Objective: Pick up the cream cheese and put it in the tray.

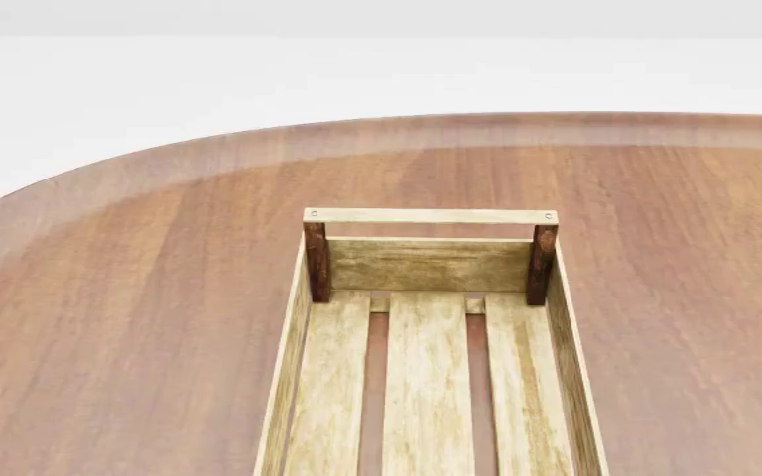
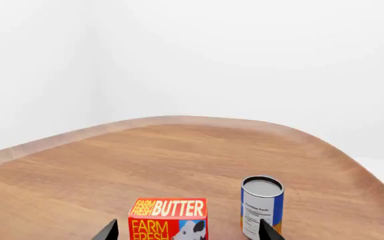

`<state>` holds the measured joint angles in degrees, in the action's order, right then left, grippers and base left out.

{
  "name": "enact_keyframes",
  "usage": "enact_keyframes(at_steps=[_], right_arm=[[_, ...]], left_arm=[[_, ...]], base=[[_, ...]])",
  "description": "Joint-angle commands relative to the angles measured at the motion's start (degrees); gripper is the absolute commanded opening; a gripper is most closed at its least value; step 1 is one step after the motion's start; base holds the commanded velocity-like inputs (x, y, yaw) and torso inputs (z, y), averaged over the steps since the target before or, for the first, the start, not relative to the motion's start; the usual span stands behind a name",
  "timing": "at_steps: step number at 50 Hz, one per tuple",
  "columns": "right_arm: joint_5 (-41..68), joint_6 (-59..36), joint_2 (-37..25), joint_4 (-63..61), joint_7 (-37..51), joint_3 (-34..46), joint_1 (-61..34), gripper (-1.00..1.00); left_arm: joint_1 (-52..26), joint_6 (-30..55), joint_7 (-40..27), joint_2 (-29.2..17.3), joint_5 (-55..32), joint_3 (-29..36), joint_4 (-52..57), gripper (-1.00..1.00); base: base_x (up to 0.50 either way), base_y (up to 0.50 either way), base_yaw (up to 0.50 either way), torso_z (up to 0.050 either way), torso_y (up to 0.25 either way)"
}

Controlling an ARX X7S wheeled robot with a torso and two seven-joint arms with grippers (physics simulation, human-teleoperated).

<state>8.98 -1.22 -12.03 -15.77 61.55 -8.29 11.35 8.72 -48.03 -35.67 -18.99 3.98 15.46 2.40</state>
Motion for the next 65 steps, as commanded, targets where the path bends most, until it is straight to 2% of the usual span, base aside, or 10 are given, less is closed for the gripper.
enact_keyframes(at_steps=[1,19,36,65], right_arm=[[1.6,-4.6,1.3,0.2,3.9,-2.7,-0.5,1.0],[5.4,-11.4,1.1,1.6,3.9,-3.1,-1.6,1.0],[11.2,-11.0,-0.4,4.5,-0.2,-5.7,-1.7,1.0],[13.7,-9.8,-1.5,9.1,-0.3,-9.8,-1.7,1.0]], left_arm=[[-0.1,0.1,-0.3,-0.1,0.0,0.1,0.0,1.0],[-0.4,0.0,-0.6,-0.2,-0.1,0.3,-0.5,1.0],[-0.5,0.6,-0.8,-0.3,0.0,0.7,-0.5,1.0],[-0.6,0.9,-1.4,-0.6,-0.1,0.8,-0.2,1.0]], base=[[0.0,0.0,0.0,0.0,0.0],[0.0,0.0,0.0,0.0,0.0],[0.0,0.0,0.0,0.0,0.0],[0.0,0.0,0.0,0.0,0.0]])
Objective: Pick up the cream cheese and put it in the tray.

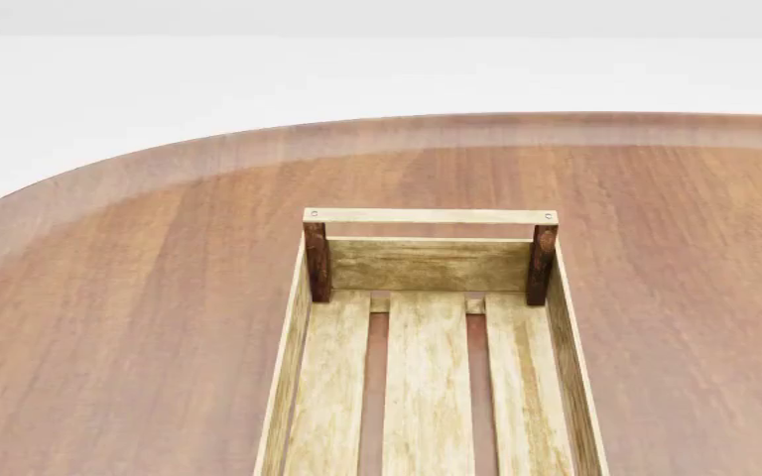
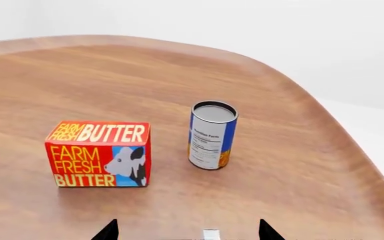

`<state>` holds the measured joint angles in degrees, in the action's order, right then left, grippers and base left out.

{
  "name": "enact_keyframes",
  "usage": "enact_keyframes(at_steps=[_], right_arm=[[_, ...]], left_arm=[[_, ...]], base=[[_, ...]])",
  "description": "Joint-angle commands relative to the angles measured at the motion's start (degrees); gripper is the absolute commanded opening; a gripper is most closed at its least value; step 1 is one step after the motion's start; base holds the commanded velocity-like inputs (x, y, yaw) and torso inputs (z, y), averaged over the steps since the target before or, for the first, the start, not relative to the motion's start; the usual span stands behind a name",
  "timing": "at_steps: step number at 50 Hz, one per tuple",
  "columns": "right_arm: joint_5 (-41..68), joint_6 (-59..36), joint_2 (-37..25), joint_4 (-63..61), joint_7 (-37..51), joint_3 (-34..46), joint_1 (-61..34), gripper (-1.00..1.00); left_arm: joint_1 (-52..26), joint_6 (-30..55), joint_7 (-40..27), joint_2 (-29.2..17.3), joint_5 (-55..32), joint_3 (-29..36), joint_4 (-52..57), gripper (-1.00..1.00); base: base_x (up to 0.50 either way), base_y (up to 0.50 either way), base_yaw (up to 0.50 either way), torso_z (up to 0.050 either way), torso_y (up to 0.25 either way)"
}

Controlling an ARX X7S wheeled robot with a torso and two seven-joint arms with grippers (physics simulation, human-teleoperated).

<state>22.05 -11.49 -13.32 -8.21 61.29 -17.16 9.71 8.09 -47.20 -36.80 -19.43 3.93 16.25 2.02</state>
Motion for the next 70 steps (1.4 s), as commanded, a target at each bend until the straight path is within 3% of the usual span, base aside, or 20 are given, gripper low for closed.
enact_keyframes(at_steps=[1,12,32,70], right_arm=[[0.7,0.4,-0.2,1.7,-0.2,-0.9,-0.2,1.0],[-0.5,-4.7,-1.8,-0.3,1.5,0.6,1.0,1.0],[1.5,-6.6,-4.8,-0.9,-3.7,2.4,3.1,1.0],[6.5,-4.6,-4.2,1.6,-5.7,-3.3,7.2,1.0]], left_arm=[[0.0,0.1,-0.3,-0.1,0.0,0.0,0.1,1.0],[0.0,0.2,-0.3,-0.3,-0.1,0.3,0.1,1.0],[-0.6,0.6,-0.6,-0.3,-0.5,0.6,-0.5,1.0],[-2.1,0.9,0.6,-1.5,-4.5,2.3,-1.5,1.0]], base=[[0.0,0.0,0.0,0.0,0.0],[0.0,0.0,0.0,0.0,0.0],[0.0,0.0,0.0,0.0,0.0],[0.0,0.0,0.0,0.0,0.0]])
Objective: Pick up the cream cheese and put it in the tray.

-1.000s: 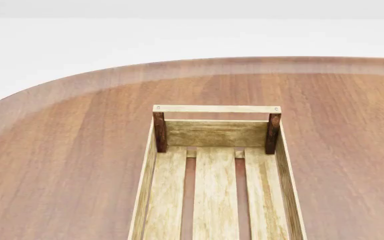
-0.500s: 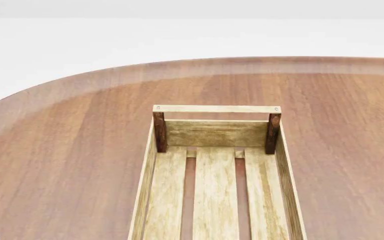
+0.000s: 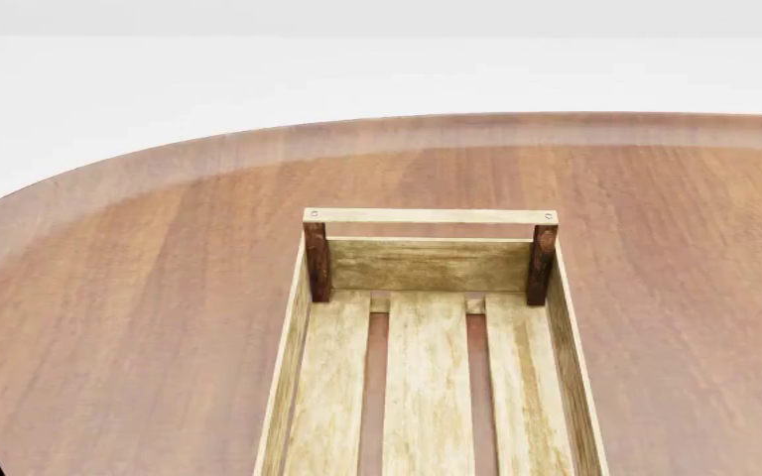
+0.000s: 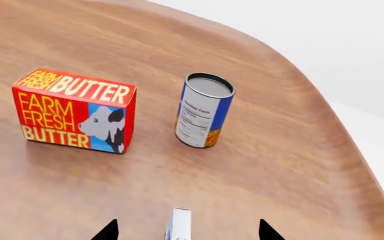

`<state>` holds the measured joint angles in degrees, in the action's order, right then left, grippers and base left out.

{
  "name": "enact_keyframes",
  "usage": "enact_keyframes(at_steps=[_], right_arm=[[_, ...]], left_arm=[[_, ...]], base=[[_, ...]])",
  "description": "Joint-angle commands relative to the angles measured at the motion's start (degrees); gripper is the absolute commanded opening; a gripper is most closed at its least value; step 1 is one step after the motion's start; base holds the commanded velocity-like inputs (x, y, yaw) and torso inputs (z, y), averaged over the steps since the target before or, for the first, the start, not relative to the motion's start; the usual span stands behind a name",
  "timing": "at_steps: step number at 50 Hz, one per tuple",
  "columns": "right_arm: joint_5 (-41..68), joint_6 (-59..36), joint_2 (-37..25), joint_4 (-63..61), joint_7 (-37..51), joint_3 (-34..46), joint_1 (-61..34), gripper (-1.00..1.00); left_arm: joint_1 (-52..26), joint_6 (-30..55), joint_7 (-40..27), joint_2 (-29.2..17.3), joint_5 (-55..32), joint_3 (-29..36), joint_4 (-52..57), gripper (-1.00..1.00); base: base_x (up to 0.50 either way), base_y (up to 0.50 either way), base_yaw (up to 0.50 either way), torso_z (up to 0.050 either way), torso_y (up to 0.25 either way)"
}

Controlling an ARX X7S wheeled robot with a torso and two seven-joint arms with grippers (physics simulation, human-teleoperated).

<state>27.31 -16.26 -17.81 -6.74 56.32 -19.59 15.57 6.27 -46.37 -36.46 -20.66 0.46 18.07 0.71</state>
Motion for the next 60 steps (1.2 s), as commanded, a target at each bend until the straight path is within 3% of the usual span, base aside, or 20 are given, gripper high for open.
enact_keyframes(at_steps=[1,21,60], right_arm=[[1.5,0.2,0.3,-0.1,-0.8,-0.9,1.5,1.0],[6.1,-2.3,-0.4,-0.5,-3.8,-1.8,2.9,1.0],[9.2,2.4,-0.1,11.6,-10.4,-3.7,-1.6,1.0]], left_arm=[[-0.6,0.1,0.3,-0.1,-1.0,0.6,-0.5,1.0],[-1.1,0.8,0.4,0.2,-0.6,1.4,-1.1,1.0],[-1.1,1.3,0.0,-0.2,-0.6,1.8,-0.9,1.0]], base=[[0.0,0.0,0.0,0.0,0.0],[0.0,0.0,0.0,0.0,0.0],[0.0,0.0,0.0,0.0,0.0]])
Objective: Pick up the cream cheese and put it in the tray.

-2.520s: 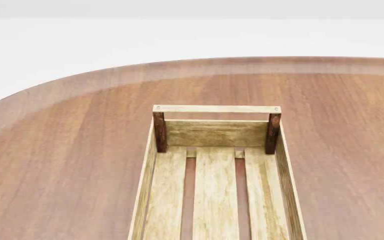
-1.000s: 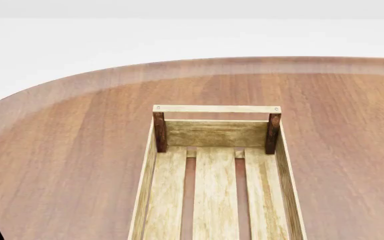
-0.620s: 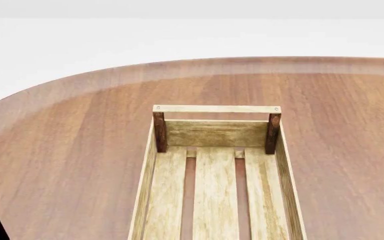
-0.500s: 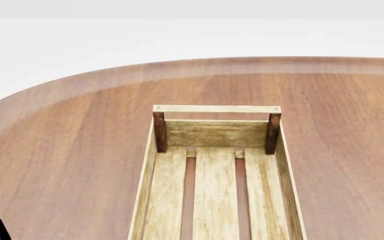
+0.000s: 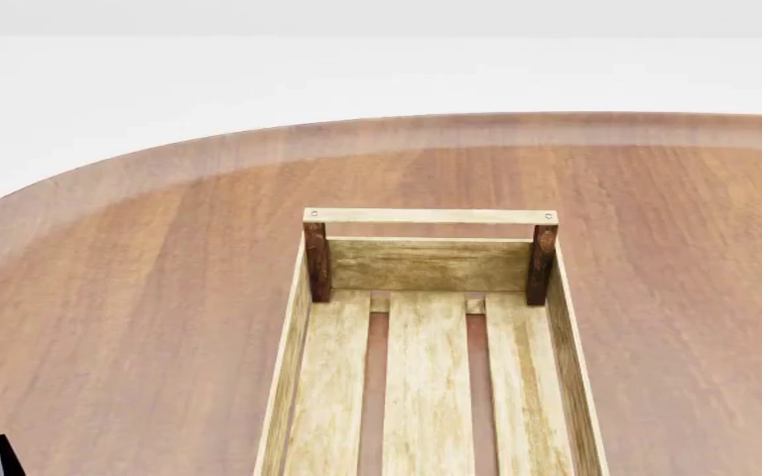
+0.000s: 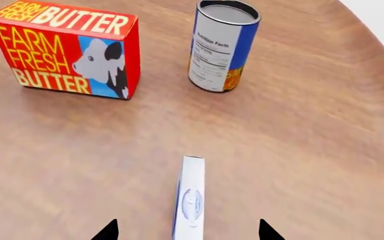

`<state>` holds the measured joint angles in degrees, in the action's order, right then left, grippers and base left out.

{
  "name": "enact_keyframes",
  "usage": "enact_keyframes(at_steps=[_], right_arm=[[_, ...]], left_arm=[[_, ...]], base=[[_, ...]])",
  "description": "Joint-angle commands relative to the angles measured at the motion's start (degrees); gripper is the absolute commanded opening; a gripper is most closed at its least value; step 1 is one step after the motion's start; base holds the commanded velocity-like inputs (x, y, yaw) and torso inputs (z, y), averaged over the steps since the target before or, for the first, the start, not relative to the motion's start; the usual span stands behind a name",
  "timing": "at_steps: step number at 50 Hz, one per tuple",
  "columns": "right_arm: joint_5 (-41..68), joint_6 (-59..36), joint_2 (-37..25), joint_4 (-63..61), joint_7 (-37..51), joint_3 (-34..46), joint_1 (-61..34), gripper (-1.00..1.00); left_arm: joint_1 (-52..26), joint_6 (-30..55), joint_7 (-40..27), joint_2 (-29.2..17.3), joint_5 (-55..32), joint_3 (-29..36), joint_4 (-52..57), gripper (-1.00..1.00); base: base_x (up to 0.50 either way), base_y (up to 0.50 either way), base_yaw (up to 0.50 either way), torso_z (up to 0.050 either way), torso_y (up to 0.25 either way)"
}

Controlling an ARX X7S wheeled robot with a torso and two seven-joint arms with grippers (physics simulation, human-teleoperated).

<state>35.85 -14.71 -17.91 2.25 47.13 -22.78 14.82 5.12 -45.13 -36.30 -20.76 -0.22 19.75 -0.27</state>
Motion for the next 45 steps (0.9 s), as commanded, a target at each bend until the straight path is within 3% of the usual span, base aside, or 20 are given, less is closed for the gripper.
enact_keyframes(at_steps=[1,45], right_arm=[[0.6,0.8,0.0,2.8,-1.2,-0.5,-0.9,1.0],[-0.5,2.7,-0.5,13.9,-4.2,1.1,-6.4,1.0]], left_arm=[[0.1,0.1,-0.1,-0.1,0.0,0.1,0.1,1.0],[-0.7,0.2,-0.6,0.0,0.6,0.8,-1.0,1.0]], base=[[0.0,0.0,0.0,0.0,0.0],[0.0,0.0,0.0,0.0,0.0]])
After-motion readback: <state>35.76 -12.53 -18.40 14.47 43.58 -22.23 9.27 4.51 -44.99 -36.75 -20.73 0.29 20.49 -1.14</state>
